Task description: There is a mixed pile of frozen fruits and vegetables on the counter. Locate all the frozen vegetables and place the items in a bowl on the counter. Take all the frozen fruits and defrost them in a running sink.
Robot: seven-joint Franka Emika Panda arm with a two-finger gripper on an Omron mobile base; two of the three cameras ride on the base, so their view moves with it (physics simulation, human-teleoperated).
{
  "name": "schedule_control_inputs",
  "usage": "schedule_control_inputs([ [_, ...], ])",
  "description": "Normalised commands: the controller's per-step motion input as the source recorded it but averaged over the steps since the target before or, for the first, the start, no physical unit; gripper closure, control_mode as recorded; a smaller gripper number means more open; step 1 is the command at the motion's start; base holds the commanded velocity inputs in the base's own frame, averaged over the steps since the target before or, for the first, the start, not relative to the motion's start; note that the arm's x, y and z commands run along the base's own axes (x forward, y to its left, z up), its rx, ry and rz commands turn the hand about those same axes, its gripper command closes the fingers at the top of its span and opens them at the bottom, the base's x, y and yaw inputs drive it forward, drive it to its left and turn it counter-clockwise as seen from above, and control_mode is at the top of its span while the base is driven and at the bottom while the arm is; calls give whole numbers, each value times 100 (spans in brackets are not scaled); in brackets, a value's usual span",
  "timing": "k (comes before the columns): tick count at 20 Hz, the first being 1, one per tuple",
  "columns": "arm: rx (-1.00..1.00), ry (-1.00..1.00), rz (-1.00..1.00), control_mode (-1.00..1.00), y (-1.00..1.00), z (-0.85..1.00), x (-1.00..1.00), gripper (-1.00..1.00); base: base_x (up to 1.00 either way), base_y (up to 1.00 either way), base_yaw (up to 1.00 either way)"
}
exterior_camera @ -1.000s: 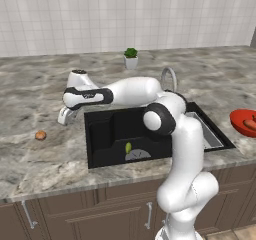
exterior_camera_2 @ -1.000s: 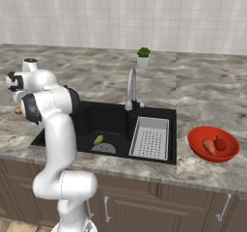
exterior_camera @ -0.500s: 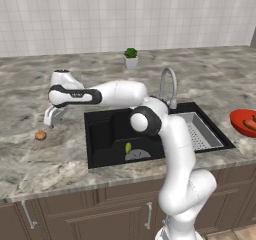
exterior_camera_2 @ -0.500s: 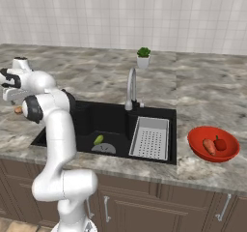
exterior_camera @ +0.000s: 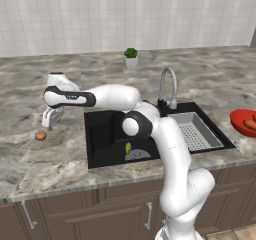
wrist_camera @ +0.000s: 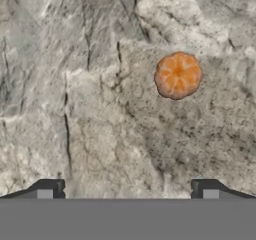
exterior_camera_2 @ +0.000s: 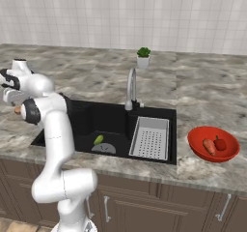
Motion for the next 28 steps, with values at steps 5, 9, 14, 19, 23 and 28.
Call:
schedule_control_inputs([
  [5, 2, 0, 6, -100, 31, -21, 5, -100, 0, 0, 0],
  [9, 0, 2, 4, -100, 36, -3, 25, -100, 0, 0, 0],
  [14, -1, 2, 3, -100, 12, 0, 43, -100, 0, 0, 0],
  [19, -7, 5, -1, -100, 23, 0, 44, -100, 0, 0, 0],
  [23, -16, 13, -1, -100, 46, 0, 28, -100, 0, 0, 0],
  [28, -16, 5, -3, -100, 36, -1, 29, -100, 0, 0, 0],
])
